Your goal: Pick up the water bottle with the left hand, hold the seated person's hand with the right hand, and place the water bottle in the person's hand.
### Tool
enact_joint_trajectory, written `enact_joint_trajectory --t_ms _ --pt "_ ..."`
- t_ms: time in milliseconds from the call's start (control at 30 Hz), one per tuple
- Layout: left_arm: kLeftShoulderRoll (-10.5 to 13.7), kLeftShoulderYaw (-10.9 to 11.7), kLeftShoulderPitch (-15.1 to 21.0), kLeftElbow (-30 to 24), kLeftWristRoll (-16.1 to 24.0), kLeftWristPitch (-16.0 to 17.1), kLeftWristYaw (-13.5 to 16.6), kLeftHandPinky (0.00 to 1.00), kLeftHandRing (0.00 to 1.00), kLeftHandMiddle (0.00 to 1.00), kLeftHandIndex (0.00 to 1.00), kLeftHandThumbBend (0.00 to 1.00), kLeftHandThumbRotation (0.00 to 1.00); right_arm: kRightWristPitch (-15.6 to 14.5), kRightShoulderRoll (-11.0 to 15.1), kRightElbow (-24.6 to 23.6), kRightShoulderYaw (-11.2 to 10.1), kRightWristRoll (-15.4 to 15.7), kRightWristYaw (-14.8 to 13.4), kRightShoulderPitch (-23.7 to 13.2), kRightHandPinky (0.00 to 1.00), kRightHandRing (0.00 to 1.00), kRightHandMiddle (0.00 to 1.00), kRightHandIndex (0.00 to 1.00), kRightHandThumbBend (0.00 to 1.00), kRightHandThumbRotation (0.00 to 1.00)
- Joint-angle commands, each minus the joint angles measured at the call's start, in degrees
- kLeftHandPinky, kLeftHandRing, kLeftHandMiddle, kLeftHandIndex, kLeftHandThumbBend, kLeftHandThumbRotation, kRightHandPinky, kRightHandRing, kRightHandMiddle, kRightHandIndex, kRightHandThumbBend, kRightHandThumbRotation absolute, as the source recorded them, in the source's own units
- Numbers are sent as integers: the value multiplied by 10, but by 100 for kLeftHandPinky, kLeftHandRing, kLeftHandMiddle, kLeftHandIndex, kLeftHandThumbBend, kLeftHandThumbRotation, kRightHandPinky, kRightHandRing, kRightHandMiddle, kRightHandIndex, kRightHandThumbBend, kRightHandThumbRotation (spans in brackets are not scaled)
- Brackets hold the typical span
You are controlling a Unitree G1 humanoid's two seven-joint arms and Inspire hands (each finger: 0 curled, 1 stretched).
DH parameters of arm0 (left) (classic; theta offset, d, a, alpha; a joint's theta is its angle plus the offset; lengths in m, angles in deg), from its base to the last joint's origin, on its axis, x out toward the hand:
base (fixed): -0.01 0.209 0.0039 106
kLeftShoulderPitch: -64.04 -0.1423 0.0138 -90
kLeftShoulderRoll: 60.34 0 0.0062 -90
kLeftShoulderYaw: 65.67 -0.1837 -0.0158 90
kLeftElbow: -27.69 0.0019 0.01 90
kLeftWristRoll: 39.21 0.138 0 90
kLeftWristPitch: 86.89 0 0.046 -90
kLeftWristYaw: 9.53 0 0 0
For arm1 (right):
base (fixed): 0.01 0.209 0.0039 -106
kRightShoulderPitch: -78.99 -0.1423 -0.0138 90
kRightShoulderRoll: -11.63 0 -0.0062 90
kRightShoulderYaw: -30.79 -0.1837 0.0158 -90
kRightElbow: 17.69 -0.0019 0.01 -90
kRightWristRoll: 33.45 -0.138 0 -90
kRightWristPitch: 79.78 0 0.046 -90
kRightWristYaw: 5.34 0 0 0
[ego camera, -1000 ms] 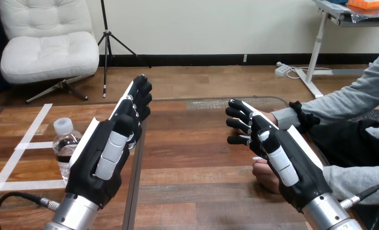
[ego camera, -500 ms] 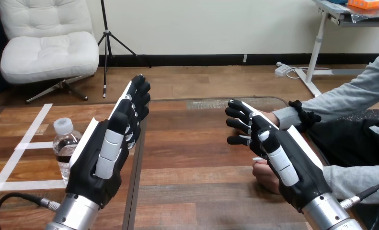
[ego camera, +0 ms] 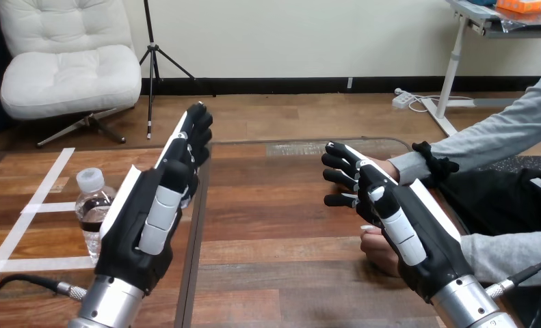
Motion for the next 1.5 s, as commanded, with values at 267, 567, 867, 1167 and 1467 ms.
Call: enact_joint_trajectory --t_ms 267,567,867,1167,1467 --pt "21 23 65 11 13 61 10 100 100 100 100 100 100 -1 1 -31 2 -3 1 -26 79 91 92 93 98 100" --pt "45 55 89 23 -6 71 3 100 100 100 100 100 100 2 -1 -28 4 0 0 -28 79 91 92 93 98 100" --pt "52 83 107 26 -14 93 17 100 100 100 100 100 100 4 -3 -26 5 -4 1 -29 78 91 92 93 98 100" --pt "68 106 119 25 1 110 34 100 100 100 100 100 100 1 -1 -29 6 -3 2 -29 78 91 92 93 98 100" --pt "76 127 127 22 18 128 56 100 100 100 100 100 100 0 4 -35 6 1 3 -25 78 91 93 93 98 100"
